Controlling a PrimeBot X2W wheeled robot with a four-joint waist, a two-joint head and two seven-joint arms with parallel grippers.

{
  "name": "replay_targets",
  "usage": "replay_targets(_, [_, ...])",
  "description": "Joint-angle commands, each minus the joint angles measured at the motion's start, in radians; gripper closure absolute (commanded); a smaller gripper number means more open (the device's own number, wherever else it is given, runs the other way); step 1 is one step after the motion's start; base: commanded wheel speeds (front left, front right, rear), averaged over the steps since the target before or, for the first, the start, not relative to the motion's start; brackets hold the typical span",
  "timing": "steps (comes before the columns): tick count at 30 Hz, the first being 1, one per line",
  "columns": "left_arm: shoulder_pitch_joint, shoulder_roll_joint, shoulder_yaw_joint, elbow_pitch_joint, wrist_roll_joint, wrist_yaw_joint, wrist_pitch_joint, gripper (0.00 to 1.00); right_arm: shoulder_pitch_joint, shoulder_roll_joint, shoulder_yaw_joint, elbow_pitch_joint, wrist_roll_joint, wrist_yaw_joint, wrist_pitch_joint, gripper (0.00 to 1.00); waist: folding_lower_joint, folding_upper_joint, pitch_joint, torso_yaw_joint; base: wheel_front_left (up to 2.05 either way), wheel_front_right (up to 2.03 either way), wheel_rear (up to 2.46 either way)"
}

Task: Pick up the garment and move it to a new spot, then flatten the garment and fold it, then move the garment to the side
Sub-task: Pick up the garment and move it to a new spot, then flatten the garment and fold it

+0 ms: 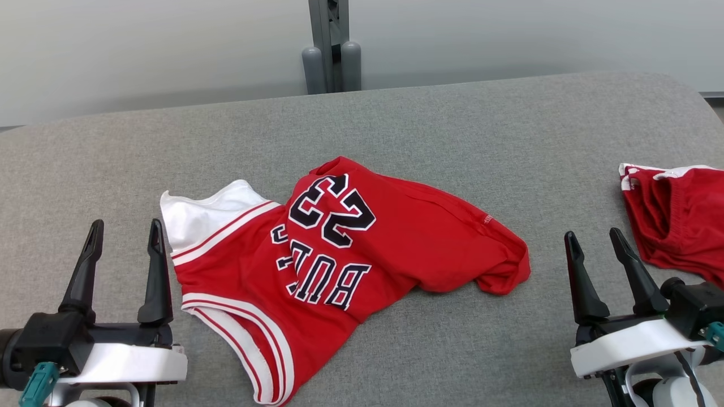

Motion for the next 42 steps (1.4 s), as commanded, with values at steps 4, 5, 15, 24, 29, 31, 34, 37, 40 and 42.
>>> replay_targets(4, [0.002, 0.001, -0.004, -0.003, -0.005, 0.004, 0.007, 0.0, 0.008, -0.007, 0.0, -0.011, 0.005, 0.0, 0.008, 0.0, 0.0, 0.0, -0.004, 0.0, 0.0, 0.0, 0.0])
replay_targets(5, [0.003, 0.0, -0.005, -0.003, -0.006, 0.004, 0.008, 0.0, 0.008, -0.007, 0.0, -0.012, 0.005, 0.0, 0.007, 0.0, 0.0, 0.0, -0.004, 0.0, 0.0, 0.0, 0.0])
replay_targets(15, [-0.018, -0.009, -0.023, 0.003, -0.007, -0.004, 0.005, 0.0, -0.019, -0.007, -0.024, -0.023, 0.0, 0.0, 0.021, 0.0, 0.0, 0.0, 0.001, 0.014, 0.0, 0.0, 0.0])
replay_targets(24, [-0.075, -0.032, -0.052, 0.024, -0.011, -0.032, -0.014, 0.0, -0.174, -0.059, -0.046, 0.064, -0.022, 0.0, 0.096, 0.0, 0.0, 0.0, 0.056, 0.093, 0.0, 0.0, 0.0])
replay_targets(29, [-0.134, -0.052, -0.073, 0.05, -0.008, -0.062, -0.028, 0.0, -0.322, -0.137, 0.045, 0.211, -0.004, 0.0, 0.142, 0.0, 0.0, 0.0, 0.133, 0.156, 0.0, 0.0, 0.0])
replay_targets(31, [-0.161, -0.061, -0.083, 0.062, -0.004, -0.075, -0.034, 0.0, -0.377, -0.163, 0.094, 0.275, 0.004, 0.0, 0.157, 0.0, 0.0, 0.0, 0.162, 0.182, 0.0, 0.0, 0.0])
replay_targets(34, [-0.194, -0.083, -0.098, 0.084, -0.001, -0.092, -0.041, 0.0, -0.455, -0.193, 0.166, 0.367, 0.021, 0.0, 0.167, 0.0, 0.0, 0.0, 0.198, 0.219, 0.0, 0.0, 0.0])
replay_targets(37, [-0.223, -0.101, -0.103, 0.111, -0.001, -0.109, -0.049, 0.0, -0.516, -0.209, 0.241, 0.452, 0.042, 0.0, 0.167, 0.0, 0.0, 0.0, 0.222, 0.248, 0.0, 0.0, 0.0])
replay_targets(40, [-0.241, -0.115, -0.104, 0.136, 0.001, -0.123, -0.053, 0.0, -0.569, -0.215, 0.308, 0.536, 0.068, 0.0, 0.177, 0.0, 0.0, 0.0, 0.238, 0.265, 0.0, 0.0, 0.0])
replay_targets(42, [-0.251, -0.122, -0.102, 0.15, 0.003, -0.133, -0.055, 0.0, -0.594, -0.22, 0.344, 0.593, 0.089, 0.0, 0.195, 0.0, 0.0, 0.0, 0.243, 0.272, 0.0, 0.0, 0.0])
